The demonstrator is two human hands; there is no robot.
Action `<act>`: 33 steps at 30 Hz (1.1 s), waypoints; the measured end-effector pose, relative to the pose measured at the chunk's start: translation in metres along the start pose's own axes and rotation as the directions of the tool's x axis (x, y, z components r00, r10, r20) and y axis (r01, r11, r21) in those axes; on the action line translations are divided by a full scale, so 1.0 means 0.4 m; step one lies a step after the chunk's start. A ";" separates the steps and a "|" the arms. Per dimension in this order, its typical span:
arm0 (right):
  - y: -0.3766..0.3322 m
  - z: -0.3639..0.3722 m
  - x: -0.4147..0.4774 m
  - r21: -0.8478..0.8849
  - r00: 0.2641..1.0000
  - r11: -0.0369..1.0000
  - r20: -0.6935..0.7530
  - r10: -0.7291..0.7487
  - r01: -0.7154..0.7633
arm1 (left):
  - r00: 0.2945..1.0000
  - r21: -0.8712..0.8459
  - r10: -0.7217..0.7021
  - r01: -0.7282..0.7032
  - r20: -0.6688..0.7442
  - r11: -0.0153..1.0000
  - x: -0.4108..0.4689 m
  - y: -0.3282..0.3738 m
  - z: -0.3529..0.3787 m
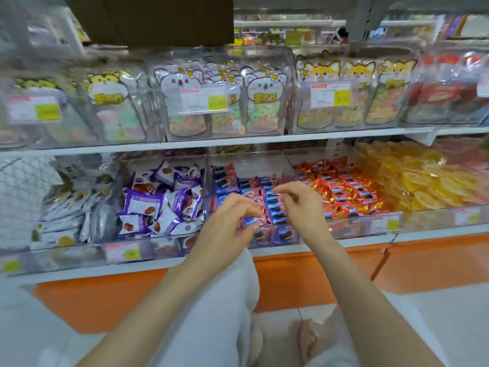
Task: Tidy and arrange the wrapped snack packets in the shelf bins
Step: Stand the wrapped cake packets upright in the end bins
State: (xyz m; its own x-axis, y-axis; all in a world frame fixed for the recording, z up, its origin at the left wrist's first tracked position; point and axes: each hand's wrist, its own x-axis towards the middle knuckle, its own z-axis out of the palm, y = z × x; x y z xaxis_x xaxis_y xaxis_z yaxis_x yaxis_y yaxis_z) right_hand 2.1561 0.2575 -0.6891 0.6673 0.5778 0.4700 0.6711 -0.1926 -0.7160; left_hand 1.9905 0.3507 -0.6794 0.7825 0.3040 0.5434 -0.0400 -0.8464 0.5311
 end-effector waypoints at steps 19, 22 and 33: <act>-0.181 0.367 0.011 -0.004 0.950 0.983 0.259 -0.177 0.184 | 0.900 0.238 -0.437 0.422 0.011 0.875 -0.146 -0.268 -0.230; -0.184 0.402 0.038 -0.093 0.928 0.959 0.291 -0.232 0.269 | 0.856 0.259 -0.516 0.504 -0.029 0.824 -0.130 -0.356 -0.243; -0.147 0.463 0.082 -0.194 0.947 0.955 0.274 -0.168 0.226 | 0.672 0.451 -0.695 0.552 0.258 0.701 -0.026 -0.572 -0.193</act>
State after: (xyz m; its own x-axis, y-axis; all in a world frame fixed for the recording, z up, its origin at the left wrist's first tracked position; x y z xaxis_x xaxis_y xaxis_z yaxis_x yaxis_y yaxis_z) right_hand 2.0787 0.4345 -0.7273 0.4304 0.7968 0.4240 0.8539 -0.2072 -0.4773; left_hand 1.9435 0.5751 -0.7566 0.7134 0.6795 -0.1716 0.6844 -0.6229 0.3790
